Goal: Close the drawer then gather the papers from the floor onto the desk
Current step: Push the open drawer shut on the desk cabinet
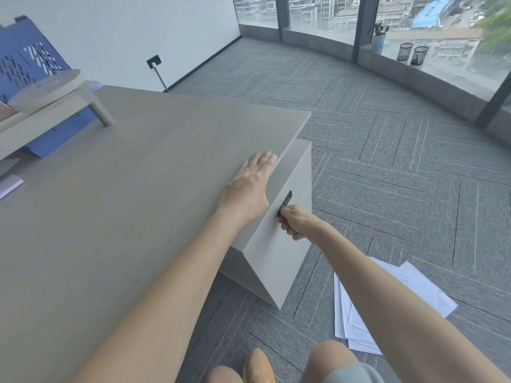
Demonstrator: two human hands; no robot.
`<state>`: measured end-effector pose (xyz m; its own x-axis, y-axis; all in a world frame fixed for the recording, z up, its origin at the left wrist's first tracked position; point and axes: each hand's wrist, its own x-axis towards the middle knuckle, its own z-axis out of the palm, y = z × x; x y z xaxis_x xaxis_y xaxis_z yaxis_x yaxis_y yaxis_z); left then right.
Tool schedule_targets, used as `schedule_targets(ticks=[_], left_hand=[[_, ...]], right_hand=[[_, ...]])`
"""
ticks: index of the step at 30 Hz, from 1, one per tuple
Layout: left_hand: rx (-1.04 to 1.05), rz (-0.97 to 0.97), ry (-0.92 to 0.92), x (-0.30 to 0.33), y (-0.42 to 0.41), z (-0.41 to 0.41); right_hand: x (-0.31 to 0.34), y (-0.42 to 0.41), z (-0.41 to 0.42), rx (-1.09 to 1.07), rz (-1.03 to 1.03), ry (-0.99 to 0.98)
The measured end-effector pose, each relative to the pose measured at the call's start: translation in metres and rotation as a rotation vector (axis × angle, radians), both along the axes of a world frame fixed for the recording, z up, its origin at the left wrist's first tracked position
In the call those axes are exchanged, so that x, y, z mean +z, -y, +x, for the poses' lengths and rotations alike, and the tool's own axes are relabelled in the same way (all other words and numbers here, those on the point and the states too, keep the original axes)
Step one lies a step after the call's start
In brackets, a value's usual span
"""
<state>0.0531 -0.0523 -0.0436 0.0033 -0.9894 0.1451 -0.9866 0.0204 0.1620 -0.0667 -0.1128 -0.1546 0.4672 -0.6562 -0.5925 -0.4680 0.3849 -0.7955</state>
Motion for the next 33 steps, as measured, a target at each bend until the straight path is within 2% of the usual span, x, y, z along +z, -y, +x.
schedule_targets(ticks=[2, 6, 11, 15, 21, 30, 33], left_hand=[[0.002, -0.002, 0.001, 0.000, 0.000, 0.000], [0.005, -0.006, 0.006, 0.001, 0.000, -0.001], [0.007, -0.011, 0.012, -0.001, 0.000, 0.000], [0.011, -0.013, 0.012, -0.002, 0.000, 0.000], [0.022, -0.005, 0.003, 0.000, -0.001, -0.001], [0.043, 0.052, -0.033, 0.010, -0.008, -0.007], [0.090, 0.049, -0.136, 0.012, -0.012, -0.015]], right_hand=[[-0.001, 0.000, 0.002, 0.030, -0.068, -0.040], [0.002, -0.002, 0.002, 0.187, -0.353, -0.199], [-0.001, -0.015, -0.004, 0.229, -0.692, -0.436], [-0.011, -0.017, -0.004, 0.301, -0.916, -0.551], [-0.007, -0.016, -0.004, 0.305, -0.949, -0.574], [0.015, -0.034, -0.009, 0.213, -0.719, -0.526], [0.025, -0.037, -0.028, 0.196, -0.712, -0.516]])
